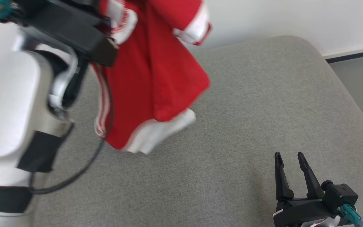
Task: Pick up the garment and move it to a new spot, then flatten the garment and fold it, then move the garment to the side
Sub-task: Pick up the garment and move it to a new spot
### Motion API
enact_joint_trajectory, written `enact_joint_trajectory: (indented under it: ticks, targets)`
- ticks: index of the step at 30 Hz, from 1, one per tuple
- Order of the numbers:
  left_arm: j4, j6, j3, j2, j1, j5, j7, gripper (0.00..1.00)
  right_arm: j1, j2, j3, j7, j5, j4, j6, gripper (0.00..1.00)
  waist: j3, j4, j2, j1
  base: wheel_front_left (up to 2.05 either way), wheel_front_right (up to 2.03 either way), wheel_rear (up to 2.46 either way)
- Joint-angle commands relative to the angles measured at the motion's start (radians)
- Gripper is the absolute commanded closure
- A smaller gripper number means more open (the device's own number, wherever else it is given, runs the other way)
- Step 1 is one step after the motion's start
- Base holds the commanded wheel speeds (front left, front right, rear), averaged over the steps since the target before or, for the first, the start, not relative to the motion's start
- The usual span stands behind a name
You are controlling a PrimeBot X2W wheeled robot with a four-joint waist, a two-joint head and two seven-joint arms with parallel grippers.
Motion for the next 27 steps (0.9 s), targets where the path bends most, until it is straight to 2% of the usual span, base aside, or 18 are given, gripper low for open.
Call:
enact_joint_trajectory:
  ticks: [1,6,14,20,27]
  targets:
    - [-0.003,0.007,-0.009,-0.023,0.023,-0.009,-0.014,1.0,0.0,0.001,0.003,-0.001,0.006,-0.002,0.003,0.0,0.008,-0.012,0.0,0.0001,0.0,0.0,0.0]
    - [0.013,0.01,-0.049,-0.062,0.109,-0.024,-0.033,1.0,-0.005,0.001,0.002,-0.001,0.004,-0.006,0.004,0.0,0.018,-0.012,0.0,0.0001,0.0,0.0,0.0]
    - [0.085,0.024,-0.087,-0.072,0.303,-0.041,-0.082,1.0,-0.013,0.001,0.006,-0.001,-0.01,-0.006,0.003,0.0,0.035,0.009,0.0,0.0001,0.0,0.0,0.0]
    - [0.204,0.017,-0.141,-0.057,0.442,-0.019,-0.126,1.0,-0.024,0.001,0.017,-0.001,-0.015,-0.002,0.003,0.0,0.049,0.02,0.0,0.0001,0.0,0.0,0.0]
    - [0.341,-0.005,-0.193,-0.087,0.521,-0.022,-0.168,1.0,-0.026,0.001,0.023,-0.001,-0.028,0.004,0.003,0.0,0.043,0.034,0.0,0.0001,0.0,0.0,0.0]
